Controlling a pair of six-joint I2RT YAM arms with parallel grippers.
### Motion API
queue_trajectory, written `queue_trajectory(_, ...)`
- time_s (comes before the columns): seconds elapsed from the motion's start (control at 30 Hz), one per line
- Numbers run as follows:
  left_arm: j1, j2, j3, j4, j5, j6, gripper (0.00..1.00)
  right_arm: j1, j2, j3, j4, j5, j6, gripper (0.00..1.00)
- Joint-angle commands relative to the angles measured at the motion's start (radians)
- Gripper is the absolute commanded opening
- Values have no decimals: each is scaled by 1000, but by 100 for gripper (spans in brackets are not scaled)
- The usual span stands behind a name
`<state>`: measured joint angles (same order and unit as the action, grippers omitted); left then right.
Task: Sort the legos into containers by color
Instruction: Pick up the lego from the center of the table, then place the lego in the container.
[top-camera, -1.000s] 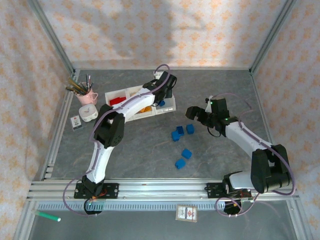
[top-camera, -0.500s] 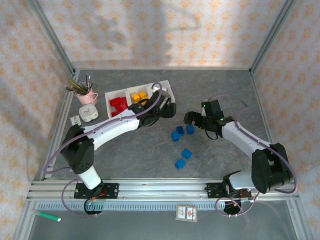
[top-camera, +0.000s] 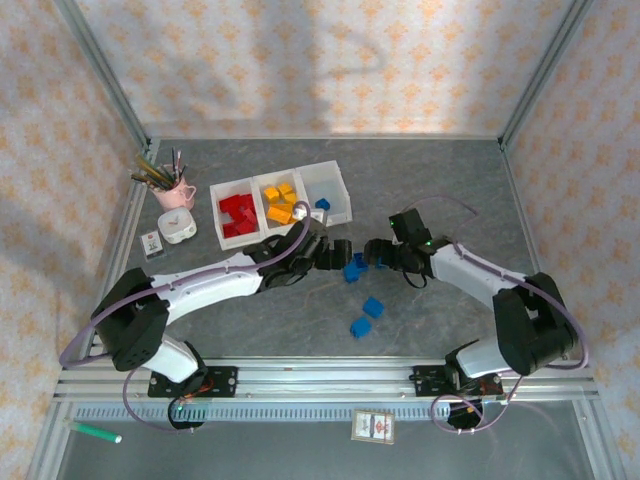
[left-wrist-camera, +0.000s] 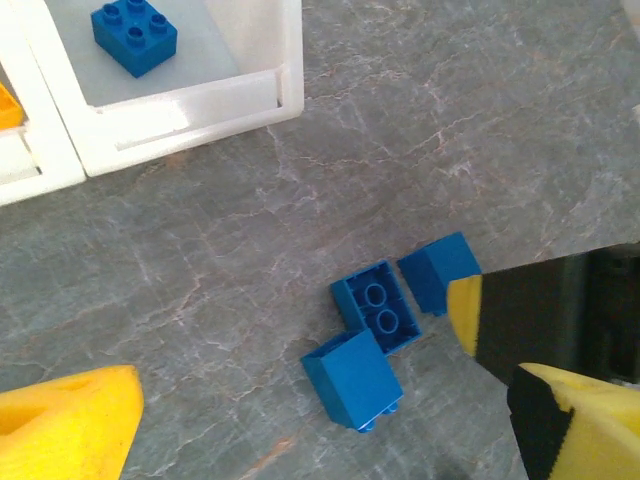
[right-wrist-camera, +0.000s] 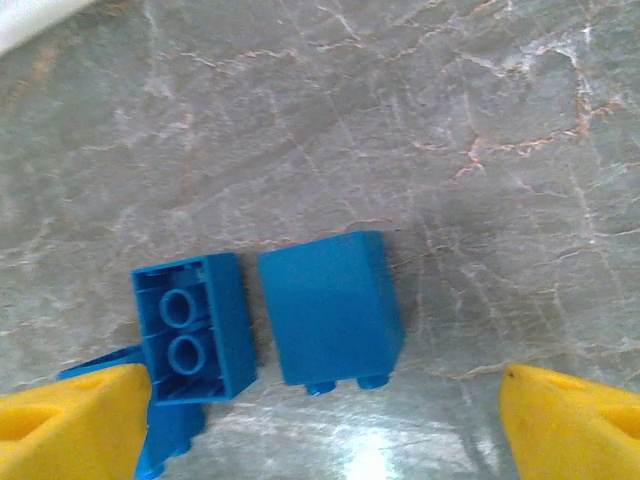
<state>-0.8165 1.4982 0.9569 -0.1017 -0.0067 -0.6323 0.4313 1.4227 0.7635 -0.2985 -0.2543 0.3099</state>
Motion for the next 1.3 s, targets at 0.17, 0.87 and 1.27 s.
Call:
queue_trajectory(0.17,-7,25,-7,75,-18,-92,99,11,74,14,65,53,-25,77)
queue_trajectory(0.87,-6,-16,-3,17,-85,-96,99,11,162,79,75,78,-68,29)
queue_trajectory(1.27,42,-194,-73,-30,-156,-133,99,108,219,335,-3,98,-105,24)
